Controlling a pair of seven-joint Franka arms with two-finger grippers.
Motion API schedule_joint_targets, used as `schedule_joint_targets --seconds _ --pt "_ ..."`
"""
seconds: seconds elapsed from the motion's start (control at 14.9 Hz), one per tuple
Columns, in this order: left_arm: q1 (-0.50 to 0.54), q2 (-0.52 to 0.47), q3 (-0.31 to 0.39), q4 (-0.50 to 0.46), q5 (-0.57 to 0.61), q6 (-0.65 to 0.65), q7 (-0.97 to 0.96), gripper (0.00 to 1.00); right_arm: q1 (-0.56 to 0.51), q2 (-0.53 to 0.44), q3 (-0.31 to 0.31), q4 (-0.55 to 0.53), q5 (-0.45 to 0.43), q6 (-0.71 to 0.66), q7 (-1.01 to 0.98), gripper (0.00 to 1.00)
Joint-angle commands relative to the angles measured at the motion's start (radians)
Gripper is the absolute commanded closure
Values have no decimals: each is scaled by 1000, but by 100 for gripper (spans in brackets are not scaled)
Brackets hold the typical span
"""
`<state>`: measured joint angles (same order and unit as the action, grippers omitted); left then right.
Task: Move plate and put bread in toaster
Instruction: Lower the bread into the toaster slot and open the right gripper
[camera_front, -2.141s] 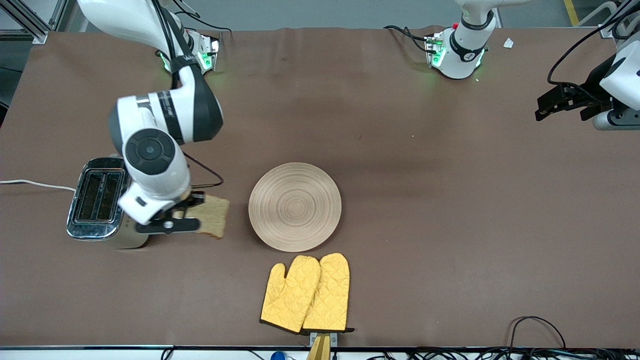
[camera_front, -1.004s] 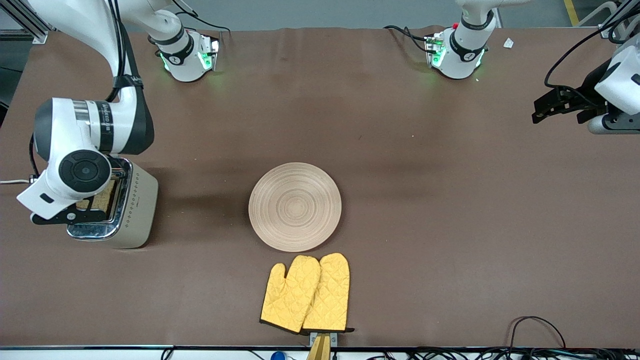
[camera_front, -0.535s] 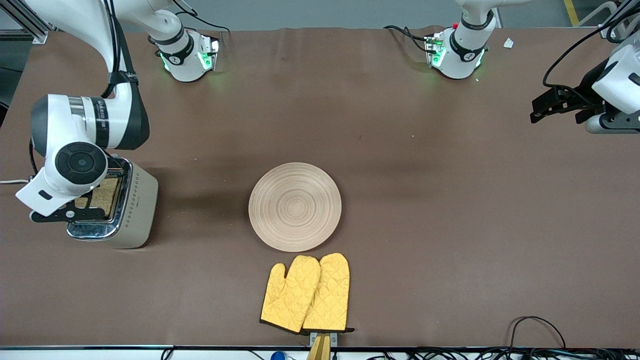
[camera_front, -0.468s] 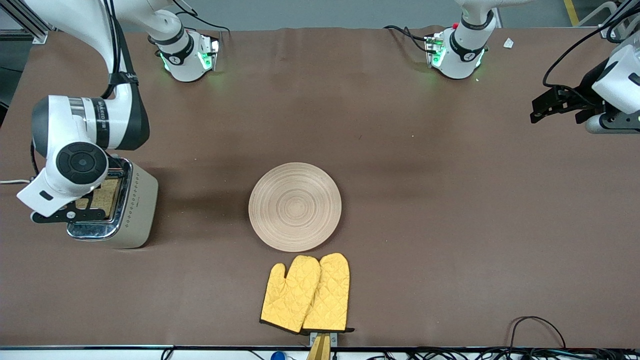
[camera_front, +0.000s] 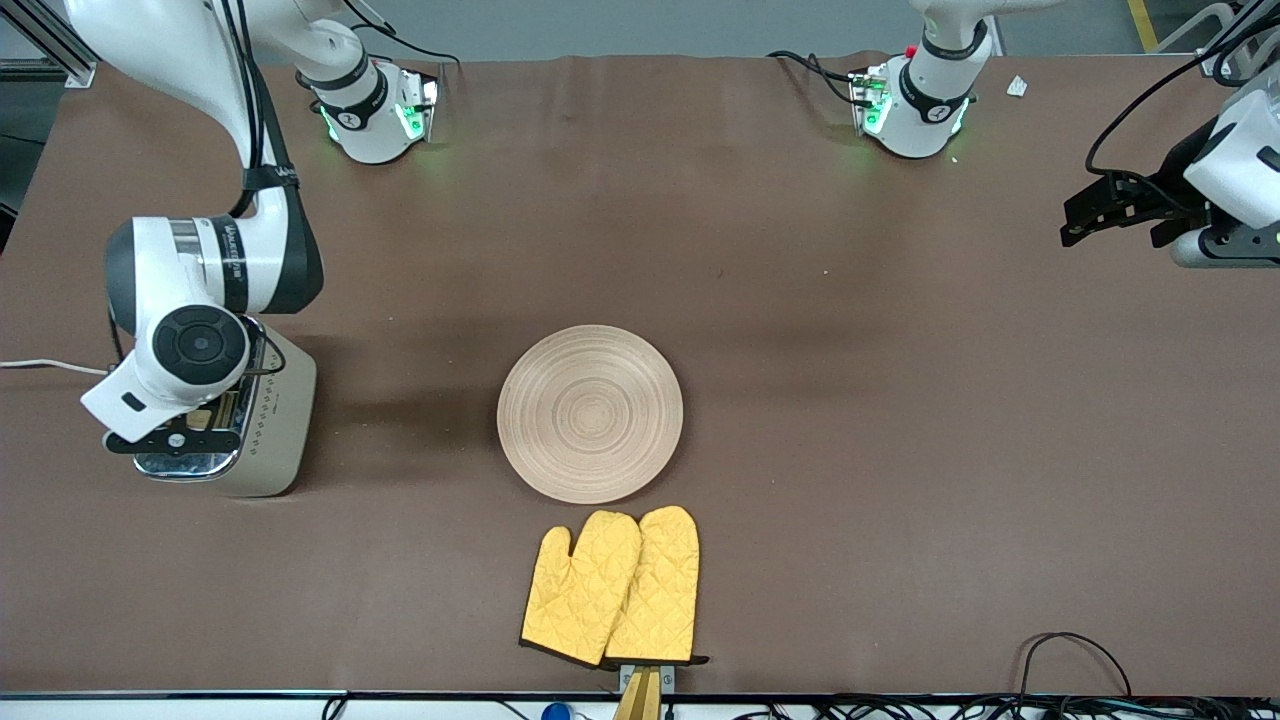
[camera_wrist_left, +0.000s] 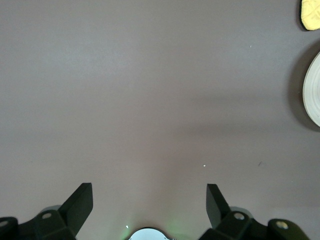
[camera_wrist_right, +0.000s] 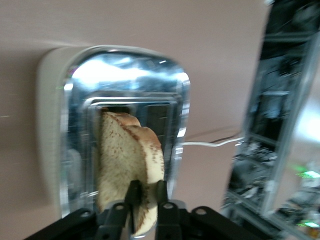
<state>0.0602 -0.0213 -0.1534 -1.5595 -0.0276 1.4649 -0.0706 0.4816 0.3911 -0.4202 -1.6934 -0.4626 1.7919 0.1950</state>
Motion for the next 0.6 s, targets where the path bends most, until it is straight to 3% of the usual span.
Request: schedule_joint_targets --seconds 0.0,0.2,0.54 --pt "1 14 -2 24 -6 -9 -5 0 -20 -11 3 35 116 -9 9 0" --pt "3 17 -2 36 -5 -9 -5 0 -23 -34 0 121 226 -73 1 0" --pt "6 26 -2 58 -3 -9 -3 0 -31 -37 -2 349 321 -279 -6 0"
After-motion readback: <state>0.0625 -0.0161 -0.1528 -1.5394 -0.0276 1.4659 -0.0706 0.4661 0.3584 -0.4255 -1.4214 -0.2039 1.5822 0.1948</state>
